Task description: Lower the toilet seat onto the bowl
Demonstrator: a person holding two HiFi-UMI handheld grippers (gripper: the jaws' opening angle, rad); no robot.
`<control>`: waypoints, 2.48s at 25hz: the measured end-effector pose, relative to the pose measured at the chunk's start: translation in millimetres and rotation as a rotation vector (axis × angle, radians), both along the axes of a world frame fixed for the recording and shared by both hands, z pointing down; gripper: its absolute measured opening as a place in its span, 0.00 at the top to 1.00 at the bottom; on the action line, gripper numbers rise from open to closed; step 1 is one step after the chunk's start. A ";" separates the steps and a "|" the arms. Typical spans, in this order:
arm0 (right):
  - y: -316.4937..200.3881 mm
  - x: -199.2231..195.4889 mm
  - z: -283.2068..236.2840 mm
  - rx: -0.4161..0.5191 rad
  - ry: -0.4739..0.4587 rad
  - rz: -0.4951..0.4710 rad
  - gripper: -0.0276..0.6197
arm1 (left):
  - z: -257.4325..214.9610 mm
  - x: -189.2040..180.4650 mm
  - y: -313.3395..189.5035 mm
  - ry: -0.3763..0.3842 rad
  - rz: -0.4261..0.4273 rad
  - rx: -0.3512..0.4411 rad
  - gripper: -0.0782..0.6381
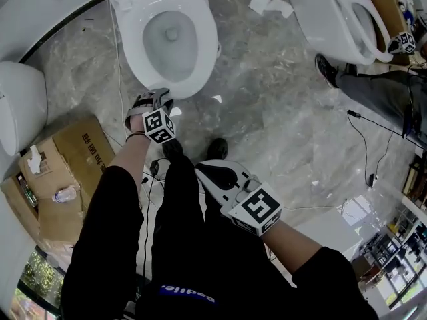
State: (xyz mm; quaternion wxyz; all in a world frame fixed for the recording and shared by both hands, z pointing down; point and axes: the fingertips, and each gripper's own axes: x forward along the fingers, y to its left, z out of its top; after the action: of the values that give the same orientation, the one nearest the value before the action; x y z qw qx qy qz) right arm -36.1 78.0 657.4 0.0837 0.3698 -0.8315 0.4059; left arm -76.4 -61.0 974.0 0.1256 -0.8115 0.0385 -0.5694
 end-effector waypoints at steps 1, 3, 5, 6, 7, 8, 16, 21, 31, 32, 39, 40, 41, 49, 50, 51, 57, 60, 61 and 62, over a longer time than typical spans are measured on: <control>-2.7 1.0 1.2 -0.003 -0.006 0.007 0.91 | 4.8 -0.1 0.4 -0.003 -0.009 -0.005 0.66; -7.4 4.4 2.9 -0.009 -0.018 0.027 0.91 | 13.9 0.0 1.0 -0.009 -0.035 -0.020 0.66; -8.7 8.3 3.7 -0.008 -0.023 0.045 0.91 | 21.4 0.0 1.5 -0.016 -0.060 -0.036 0.66; -7.4 9.1 3.0 -0.005 -0.033 0.049 0.91 | 24.3 -0.2 2.0 -0.021 -0.070 -0.043 0.66; -4.9 9.9 2.6 -0.004 -0.046 0.052 0.91 | 26.7 -0.4 2.7 -0.026 -0.079 -0.050 0.66; -1.4 11.7 3.5 -0.009 -0.054 0.058 0.91 | 28.7 -0.3 3.7 -0.030 -0.088 -0.057 0.66; 13.1 19.4 -1.5 -0.021 -0.059 0.091 0.91 | 40.8 -1.9 5.7 -0.061 -0.169 -0.147 0.68; 13.8 26.9 -15.4 0.008 -0.019 0.111 0.91 | 19.2 0.7 4.4 -0.059 -0.211 -0.160 0.68; -9.4 22.8 -99.0 0.103 -0.001 0.122 0.91 | -116.5 -10.3 54.8 0.154 -0.478 -0.277 0.68; -15.1 26.6 -109.1 0.125 0.007 0.123 0.91 | -133.6 -9.7 54.6 0.192 -0.515 -0.284 0.68; -22.5 33.8 -174.7 0.210 0.068 0.111 0.91 | -260.3 -16.4 79.8 0.409 -0.618 -0.301 0.68; -23.1 33.0 -182.8 0.220 0.070 0.107 0.91 | -279.9 -17.5 79.4 0.439 -0.628 -0.296 0.68; -23.7 32.3 -190.5 0.229 0.072 0.101 0.91 | -300.6 -17.2 77.7 0.473 -0.641 -0.291 0.68; -30.5 22.3 -243.2 0.313 0.085 0.058 0.91 | -470.9 12.1 64.2 0.842 -0.633 -0.285 0.70; -31.2 21.8 -249.6 0.323 0.086 0.056 0.91 | -492.0 14.1 62.8 0.882 -0.623 -0.278 0.70; -31.9 21.5 -256.0 0.335 0.088 0.055 0.91 | -511.8 15.7 61.7 0.919 -0.614 -0.269 0.71; -40.4 22.5 -287.6 0.414 0.104 0.052 0.91 | -598.2 24.2 63.4 1.033 -0.530 -0.187 0.77; -40.7 23.6 -298.0 0.454 0.116 0.040 0.91 | -624.1 31.3 70.2 1.072 -0.500 -0.167 0.79; -41.6 23.2 -300.8 0.466 0.117 0.040 0.91 | -630.0 32.5 71.4 1.083 -0.495 -0.167 0.80; -43.2 22.0 -303.2 0.476 0.116 0.041 0.91 | -634.3 32.6 72.0 1.089 -0.492 -0.168 0.81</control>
State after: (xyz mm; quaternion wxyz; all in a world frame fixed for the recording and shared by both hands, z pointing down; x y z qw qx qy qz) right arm -14.1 34.8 354.3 0.0337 0.4188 -0.8898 0.1782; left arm -43.9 11.0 339.7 -0.1120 -0.9608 0.2389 -0.0854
